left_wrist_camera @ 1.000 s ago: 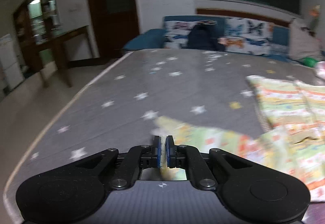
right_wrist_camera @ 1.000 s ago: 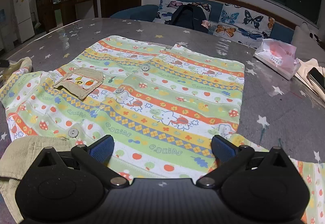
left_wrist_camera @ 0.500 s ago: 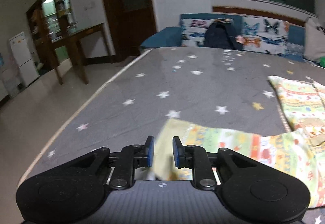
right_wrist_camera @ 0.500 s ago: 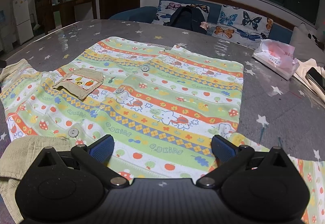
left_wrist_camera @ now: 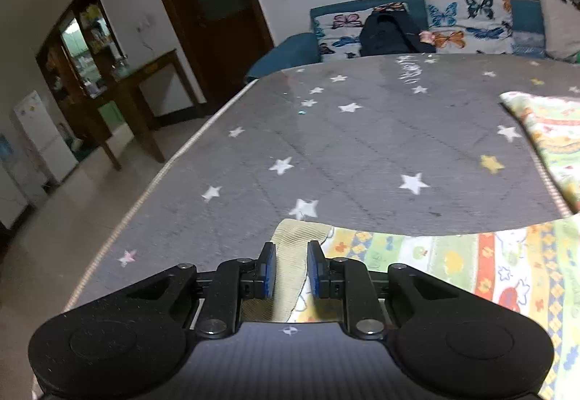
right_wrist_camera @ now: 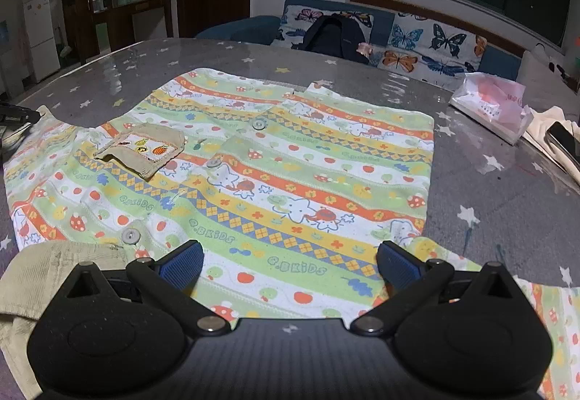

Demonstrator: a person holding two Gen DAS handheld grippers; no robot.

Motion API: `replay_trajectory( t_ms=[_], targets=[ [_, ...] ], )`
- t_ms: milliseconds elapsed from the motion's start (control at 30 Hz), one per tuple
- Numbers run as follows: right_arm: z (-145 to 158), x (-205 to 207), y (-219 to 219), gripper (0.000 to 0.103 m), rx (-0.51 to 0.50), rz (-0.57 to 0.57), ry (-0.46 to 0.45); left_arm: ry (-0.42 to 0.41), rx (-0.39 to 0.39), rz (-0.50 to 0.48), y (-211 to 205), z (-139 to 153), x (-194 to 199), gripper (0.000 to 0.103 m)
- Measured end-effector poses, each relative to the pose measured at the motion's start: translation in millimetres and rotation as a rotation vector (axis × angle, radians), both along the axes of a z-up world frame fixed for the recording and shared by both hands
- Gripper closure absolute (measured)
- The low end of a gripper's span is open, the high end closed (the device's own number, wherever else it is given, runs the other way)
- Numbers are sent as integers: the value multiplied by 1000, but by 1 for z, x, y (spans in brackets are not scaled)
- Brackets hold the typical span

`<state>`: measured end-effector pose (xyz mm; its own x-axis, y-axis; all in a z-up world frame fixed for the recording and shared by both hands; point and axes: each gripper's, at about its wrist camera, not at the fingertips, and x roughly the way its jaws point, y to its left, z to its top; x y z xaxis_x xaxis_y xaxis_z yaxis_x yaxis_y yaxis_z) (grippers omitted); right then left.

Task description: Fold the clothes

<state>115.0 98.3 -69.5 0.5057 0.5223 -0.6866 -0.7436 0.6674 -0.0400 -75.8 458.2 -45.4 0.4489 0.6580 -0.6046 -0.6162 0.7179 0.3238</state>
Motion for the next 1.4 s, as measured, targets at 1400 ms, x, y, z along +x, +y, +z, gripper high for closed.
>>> replay_trajectory(
  t_ms=[1400],
  targets=[
    [-3, -4, -2, 0, 30, -2, -28, -84, -70, 119, 50, 1, -146, 67]
  ],
)
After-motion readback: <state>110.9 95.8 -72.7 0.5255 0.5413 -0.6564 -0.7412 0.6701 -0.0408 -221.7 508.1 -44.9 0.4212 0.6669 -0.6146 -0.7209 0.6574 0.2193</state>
